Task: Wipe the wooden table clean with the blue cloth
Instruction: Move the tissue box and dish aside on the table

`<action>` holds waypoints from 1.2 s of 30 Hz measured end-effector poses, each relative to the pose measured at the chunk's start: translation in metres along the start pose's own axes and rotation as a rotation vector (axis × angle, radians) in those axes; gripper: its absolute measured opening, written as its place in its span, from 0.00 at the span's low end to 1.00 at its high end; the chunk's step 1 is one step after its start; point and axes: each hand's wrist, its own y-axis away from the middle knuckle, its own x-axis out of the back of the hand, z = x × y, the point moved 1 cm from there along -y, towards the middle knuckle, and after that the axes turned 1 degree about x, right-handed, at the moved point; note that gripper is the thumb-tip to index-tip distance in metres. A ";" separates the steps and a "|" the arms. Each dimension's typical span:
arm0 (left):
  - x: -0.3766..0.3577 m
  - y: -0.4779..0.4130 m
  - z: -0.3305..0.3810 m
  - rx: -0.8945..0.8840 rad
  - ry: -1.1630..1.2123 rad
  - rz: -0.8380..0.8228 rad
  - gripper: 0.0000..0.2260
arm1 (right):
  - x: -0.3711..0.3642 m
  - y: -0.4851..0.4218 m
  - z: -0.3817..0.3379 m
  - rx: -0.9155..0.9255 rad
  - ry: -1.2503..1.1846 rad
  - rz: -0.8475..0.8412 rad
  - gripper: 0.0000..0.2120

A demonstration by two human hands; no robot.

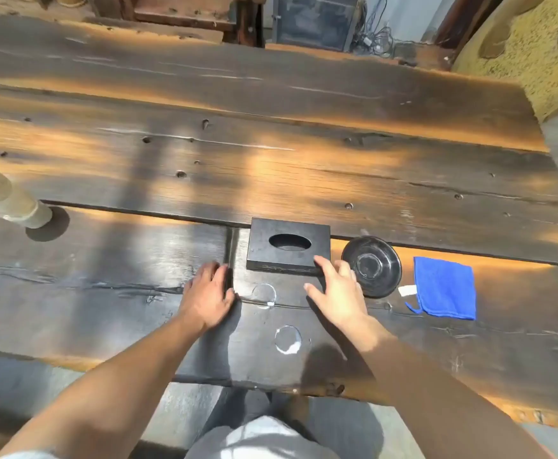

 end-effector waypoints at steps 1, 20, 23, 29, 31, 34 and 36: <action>0.002 -0.011 -0.002 -0.004 -0.019 -0.002 0.31 | 0.001 -0.010 -0.005 0.013 0.024 0.008 0.31; -0.028 -0.060 -0.008 0.035 -0.122 0.125 0.32 | -0.016 -0.064 0.003 0.087 -0.094 0.033 0.23; -0.028 -0.060 -0.009 0.036 -0.117 0.140 0.32 | -0.015 -0.064 0.005 0.096 -0.066 0.042 0.22; -0.028 -0.060 -0.007 0.042 -0.107 0.155 0.32 | 0.001 -0.076 0.010 0.048 -0.122 0.113 0.23; -0.030 -0.060 -0.008 0.044 -0.116 0.166 0.32 | 0.013 -0.086 0.014 0.031 -0.150 0.170 0.22; -0.033 -0.060 -0.010 0.041 -0.121 0.184 0.32 | 0.033 -0.106 0.025 -0.019 -0.190 0.228 0.22; -0.034 -0.060 -0.010 0.037 -0.122 0.191 0.32 | 0.045 -0.121 0.034 -0.054 -0.220 0.231 0.21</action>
